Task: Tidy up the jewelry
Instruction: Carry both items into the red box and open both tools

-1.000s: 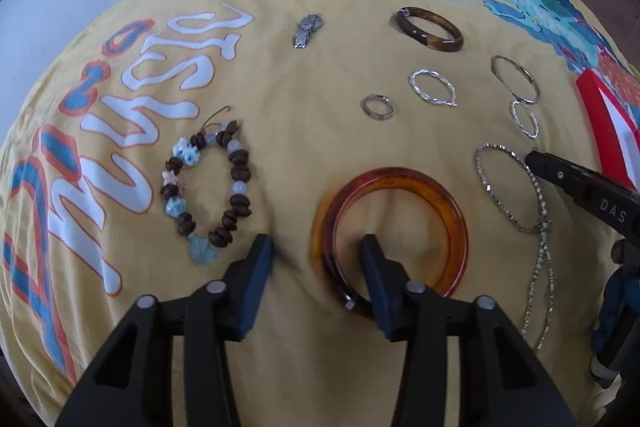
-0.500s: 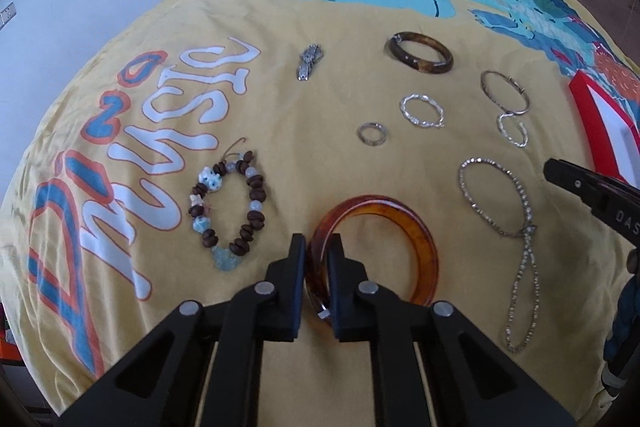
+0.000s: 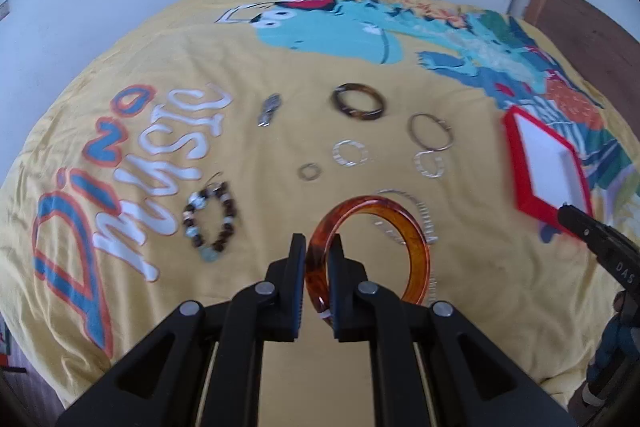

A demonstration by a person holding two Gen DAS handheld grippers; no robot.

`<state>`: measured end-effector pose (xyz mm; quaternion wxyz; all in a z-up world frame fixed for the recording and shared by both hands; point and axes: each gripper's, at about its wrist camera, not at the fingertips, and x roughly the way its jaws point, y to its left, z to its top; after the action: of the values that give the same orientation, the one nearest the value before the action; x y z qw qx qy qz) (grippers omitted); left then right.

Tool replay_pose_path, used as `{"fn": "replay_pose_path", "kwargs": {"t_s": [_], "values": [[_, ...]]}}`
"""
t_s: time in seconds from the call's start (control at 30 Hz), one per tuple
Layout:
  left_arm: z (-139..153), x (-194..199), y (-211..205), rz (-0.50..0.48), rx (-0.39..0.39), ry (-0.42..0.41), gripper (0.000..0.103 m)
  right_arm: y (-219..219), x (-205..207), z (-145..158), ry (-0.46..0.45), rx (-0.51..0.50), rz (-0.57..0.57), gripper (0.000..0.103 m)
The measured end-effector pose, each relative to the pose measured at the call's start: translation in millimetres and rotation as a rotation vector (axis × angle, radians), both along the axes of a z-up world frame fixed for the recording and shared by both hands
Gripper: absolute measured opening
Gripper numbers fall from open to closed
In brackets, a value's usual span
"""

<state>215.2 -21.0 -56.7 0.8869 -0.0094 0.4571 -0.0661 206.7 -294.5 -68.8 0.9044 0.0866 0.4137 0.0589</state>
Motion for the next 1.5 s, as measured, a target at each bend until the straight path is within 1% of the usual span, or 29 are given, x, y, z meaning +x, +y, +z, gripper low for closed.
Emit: {"fn": "replay_pose_path", "kwargs": {"t_s": [0.1, 0.2, 0.3, 0.4, 0.5, 0.63, 0.73, 0.8, 0.9, 1.03, 1.13, 1.2, 1.3, 1.43, 1.5], "values": [[14, 2, -26, -0.063, -0.03, -0.011, 0.009, -20, -12, 10, -0.02, -0.02, -0.031, 0.019], [21, 9, -55, -0.114, -0.053, -0.012, 0.009, -46, -17, 18, -0.033, -0.045, -0.079, 0.019], [26, 24, -99, -0.183, -0.093, -0.01, 0.009, -74, -15, 21, -0.039, -0.067, -0.134, 0.019], [27, 37, -142, -0.246, -0.117, -0.015, 0.009, -100, -7, 18, -0.034, -0.094, -0.172, 0.019], [16, 60, -198, -0.304, -0.129, 0.005, 0.009, -123, 6, 6, -0.005, -0.121, -0.202, 0.019], [-5, 83, -257, -0.357, -0.128, 0.041, 0.009, -145, 26, -12, 0.036, -0.134, -0.226, 0.019], [-27, 91, -290, -0.391, -0.102, 0.078, 0.009, -161, 39, -28, 0.074, -0.146, -0.243, 0.019], [-44, 96, -305, -0.398, -0.081, 0.11, 0.009, -168, 47, -40, 0.104, -0.148, -0.247, 0.019], [-70, 100, -315, -0.384, -0.048, 0.168, 0.009, -174, 52, -53, 0.138, -0.163, -0.253, 0.019], [-92, 101, -314, -0.344, 0.009, 0.231, 0.009, -176, 57, -69, 0.19, -0.187, -0.246, 0.019], [-92, 92, -314, -0.322, 0.067, 0.229, 0.011, -173, 57, -79, 0.223, -0.215, -0.223, 0.018], [-93, 87, -310, -0.298, 0.079, 0.246, 0.011, -171, 55, -81, 0.231, -0.222, -0.214, 0.018], [-93, 81, -303, -0.255, 0.075, 0.273, 0.012, -169, 52, -81, 0.243, -0.216, -0.193, 0.018], [-90, 63, -281, -0.197, 0.014, 0.306, 0.012, -162, 46, -81, 0.258, -0.192, -0.16, 0.018], [-88, 54, -272, -0.175, -0.002, 0.321, 0.013, -158, 43, -81, 0.261, -0.185, -0.15, 0.018]]}}
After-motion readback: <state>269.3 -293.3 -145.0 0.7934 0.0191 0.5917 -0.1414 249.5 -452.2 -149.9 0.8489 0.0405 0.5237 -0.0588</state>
